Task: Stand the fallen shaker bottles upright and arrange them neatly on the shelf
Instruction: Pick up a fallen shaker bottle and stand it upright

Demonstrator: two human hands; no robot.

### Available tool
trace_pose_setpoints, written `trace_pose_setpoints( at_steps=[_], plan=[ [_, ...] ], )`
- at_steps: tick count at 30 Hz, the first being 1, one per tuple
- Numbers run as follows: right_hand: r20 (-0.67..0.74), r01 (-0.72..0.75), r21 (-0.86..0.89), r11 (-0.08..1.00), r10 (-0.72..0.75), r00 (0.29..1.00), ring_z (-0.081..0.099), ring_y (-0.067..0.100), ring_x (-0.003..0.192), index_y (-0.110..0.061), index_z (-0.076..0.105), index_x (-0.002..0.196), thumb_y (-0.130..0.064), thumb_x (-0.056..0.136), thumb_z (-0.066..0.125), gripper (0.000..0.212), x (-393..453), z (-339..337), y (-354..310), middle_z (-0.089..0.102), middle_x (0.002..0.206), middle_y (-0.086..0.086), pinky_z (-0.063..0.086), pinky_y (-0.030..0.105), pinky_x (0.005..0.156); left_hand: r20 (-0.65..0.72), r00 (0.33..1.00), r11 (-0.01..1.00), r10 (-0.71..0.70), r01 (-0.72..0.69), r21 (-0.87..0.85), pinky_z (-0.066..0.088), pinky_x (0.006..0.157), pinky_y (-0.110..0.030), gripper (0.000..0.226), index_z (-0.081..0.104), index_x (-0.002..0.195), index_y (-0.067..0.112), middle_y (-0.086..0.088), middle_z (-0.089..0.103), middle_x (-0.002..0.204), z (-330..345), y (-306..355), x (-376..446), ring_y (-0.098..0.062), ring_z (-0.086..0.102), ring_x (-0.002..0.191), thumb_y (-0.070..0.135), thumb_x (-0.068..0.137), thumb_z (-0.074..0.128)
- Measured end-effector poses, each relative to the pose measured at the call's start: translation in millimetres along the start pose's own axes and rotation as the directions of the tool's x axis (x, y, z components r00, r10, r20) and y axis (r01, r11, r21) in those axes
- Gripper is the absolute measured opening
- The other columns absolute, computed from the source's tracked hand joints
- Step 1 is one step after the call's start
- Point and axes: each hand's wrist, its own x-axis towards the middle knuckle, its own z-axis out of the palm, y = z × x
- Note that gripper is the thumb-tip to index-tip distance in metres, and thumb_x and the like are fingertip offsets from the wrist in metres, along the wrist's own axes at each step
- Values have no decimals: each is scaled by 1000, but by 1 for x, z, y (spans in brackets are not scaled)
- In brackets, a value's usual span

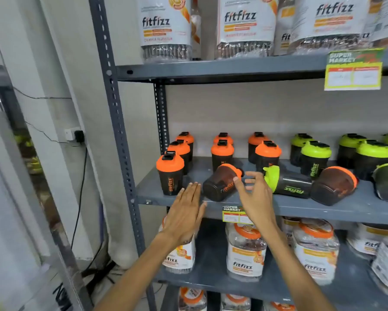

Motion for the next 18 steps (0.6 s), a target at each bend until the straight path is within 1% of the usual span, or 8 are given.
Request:
trace_pose_setpoints(
  at_steps=[4,7,10,11,12,14,16,18],
  plan=[
    [10,-78,-101,992,79,997,59,33,109,-9,50,120,-41,91,61,44,15,19,-2,61,114,15,45,37,90,47,999,1000,13,-14,14,18,125,-38,68,31,153,10,-10,39,158,13,-9,3,-23,33,148,50,103,7],
    [35,-199,-172,965,208,978,48,40,126,-3,39,133,-56,89,56,71,32,35,-7,55,129,23,42,43,98,29,999,999,36,-36,14,24,124,-39,69,36,151,13,-7,44,155,18,-13,2,-22,38,146,49,103,3],
    [103,-348,-198,916,372,922,37,43,137,4,20,144,-75,81,47,105,50,46,-11,44,143,29,35,49,107,17,998,999,54,-54,5,25,124,-39,66,37,151,14,-6,44,155,18,-15,4,-21,38,146,48,103,6],
    [128,-384,-205,900,414,901,35,43,139,5,14,147,-78,80,46,111,54,50,-10,42,146,28,33,50,109,18,998,998,60,-60,2,24,124,-39,65,36,151,14,-7,44,156,17,-16,5,-21,38,146,47,103,7],
    [145,-405,-215,889,439,886,34,43,140,5,10,148,-79,79,46,114,57,53,-8,41,147,28,32,49,110,18,998,998,68,-68,-1,24,124,-38,64,36,151,13,-7,43,156,17,-16,5,-21,38,146,46,104,8],
    [142,-429,-203,881,459,877,36,42,138,4,14,145,-72,80,54,108,59,58,-3,42,146,27,35,47,108,17,997,997,75,-75,-7,23,124,-38,64,36,151,14,-6,43,156,18,-18,5,-21,37,147,46,104,9],
    [109,-453,-133,881,468,877,43,42,132,1,23,139,-63,80,62,95,59,60,4,47,141,27,39,44,102,20,997,997,78,-78,-11,22,124,-37,64,35,152,14,-6,41,157,19,-20,5,-21,36,147,46,104,8],
    [98,-474,-65,878,478,873,47,41,128,2,24,137,-58,78,67,95,60,57,10,49,138,26,41,43,101,21,997,997,79,-79,-11,21,125,-37,64,34,152,15,-6,40,158,20,-20,6,-20,35,148,46,103,7]
  ],
)
